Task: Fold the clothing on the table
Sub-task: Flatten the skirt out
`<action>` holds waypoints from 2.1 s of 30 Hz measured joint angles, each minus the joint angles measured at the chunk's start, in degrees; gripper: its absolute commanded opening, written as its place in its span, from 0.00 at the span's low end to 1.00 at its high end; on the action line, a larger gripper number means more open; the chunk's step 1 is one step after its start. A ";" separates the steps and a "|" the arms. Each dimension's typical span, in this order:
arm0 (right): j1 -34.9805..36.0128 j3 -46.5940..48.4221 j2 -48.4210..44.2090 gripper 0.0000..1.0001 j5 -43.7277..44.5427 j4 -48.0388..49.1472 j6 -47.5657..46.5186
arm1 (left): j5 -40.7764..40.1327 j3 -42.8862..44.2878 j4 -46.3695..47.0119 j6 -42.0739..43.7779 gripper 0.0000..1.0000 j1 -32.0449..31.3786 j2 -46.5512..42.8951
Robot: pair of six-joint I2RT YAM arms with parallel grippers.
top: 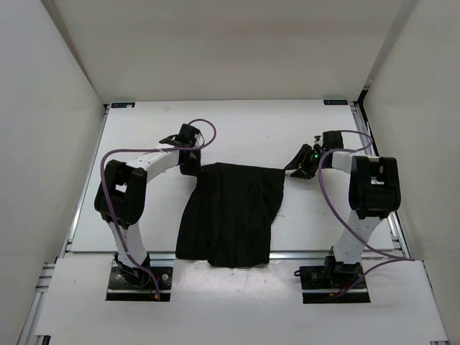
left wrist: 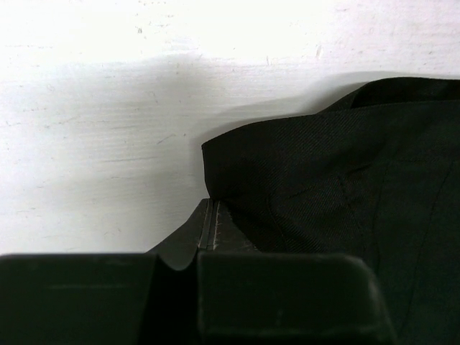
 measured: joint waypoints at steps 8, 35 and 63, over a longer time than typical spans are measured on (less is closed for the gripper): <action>1.03 8.61 9.01 0.49 -5.77 3.52 2.86 | -0.31 -0.28 -0.39 0.22 0.00 -0.11 0.00; 1.18 -4.48 0.28 0.50 -8.41 4.09 -0.70 | -0.28 0.90 -0.68 0.33 0.00 1.46 0.70; -1.09 38.84 -3.08 0.00 -12.15 -6.62 -8.57 | 18.23 33.48 3.72 -2.73 0.00 10.23 -0.28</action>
